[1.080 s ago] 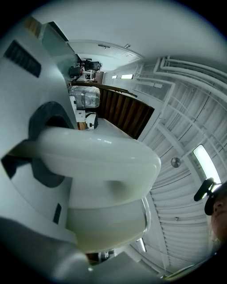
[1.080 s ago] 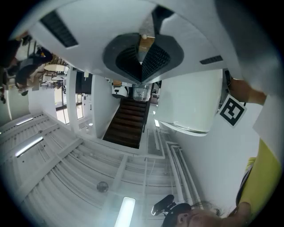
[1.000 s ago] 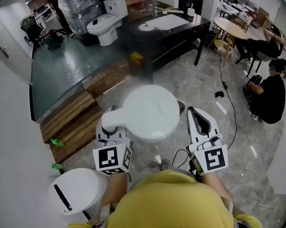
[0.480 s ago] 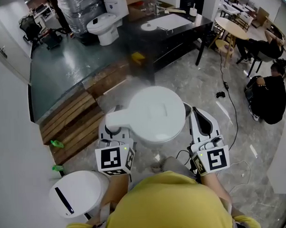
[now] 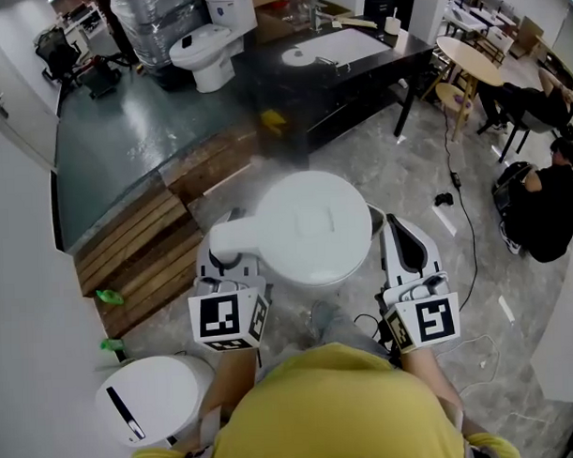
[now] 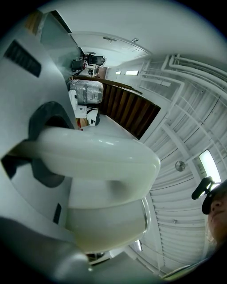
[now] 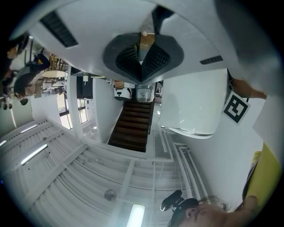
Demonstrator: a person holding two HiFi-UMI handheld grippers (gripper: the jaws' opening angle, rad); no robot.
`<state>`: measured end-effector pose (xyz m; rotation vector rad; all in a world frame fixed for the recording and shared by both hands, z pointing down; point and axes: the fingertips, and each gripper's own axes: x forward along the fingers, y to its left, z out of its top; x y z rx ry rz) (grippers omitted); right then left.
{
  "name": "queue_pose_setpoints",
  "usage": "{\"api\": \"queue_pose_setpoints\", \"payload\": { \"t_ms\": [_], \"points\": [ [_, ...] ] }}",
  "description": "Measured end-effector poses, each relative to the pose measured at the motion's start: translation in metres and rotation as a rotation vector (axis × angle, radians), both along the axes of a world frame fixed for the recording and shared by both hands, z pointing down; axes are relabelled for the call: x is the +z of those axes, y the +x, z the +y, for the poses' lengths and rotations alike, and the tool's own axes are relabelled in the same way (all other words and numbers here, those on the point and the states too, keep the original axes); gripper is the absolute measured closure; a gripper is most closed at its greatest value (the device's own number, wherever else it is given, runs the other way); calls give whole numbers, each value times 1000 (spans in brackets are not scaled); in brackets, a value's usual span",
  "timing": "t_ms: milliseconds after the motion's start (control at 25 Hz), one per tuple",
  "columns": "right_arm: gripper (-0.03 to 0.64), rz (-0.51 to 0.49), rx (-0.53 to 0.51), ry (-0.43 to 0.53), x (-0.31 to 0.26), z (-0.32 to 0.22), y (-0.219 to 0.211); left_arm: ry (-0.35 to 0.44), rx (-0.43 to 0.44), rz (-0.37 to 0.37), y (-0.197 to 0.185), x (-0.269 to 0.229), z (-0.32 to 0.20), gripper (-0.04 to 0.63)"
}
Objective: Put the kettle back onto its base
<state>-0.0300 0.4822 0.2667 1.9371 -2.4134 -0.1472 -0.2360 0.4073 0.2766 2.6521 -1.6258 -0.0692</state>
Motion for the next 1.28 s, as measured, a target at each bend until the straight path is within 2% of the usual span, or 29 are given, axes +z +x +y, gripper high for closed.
{"api": "queue_pose_setpoints", "payload": {
  "t_ms": [600,960,1280],
  "points": [
    [601,7,-87,-8,-3,-165,72,28,-90,36,61,-16,-147,554],
    [601,-12,-134,-31,3,-228,83,13,-131,34,72,-16,-210,554],
    [601,-17,-110,-33,7,-297,90,21,-109,24,79,-14,-285,554]
  ]
}}
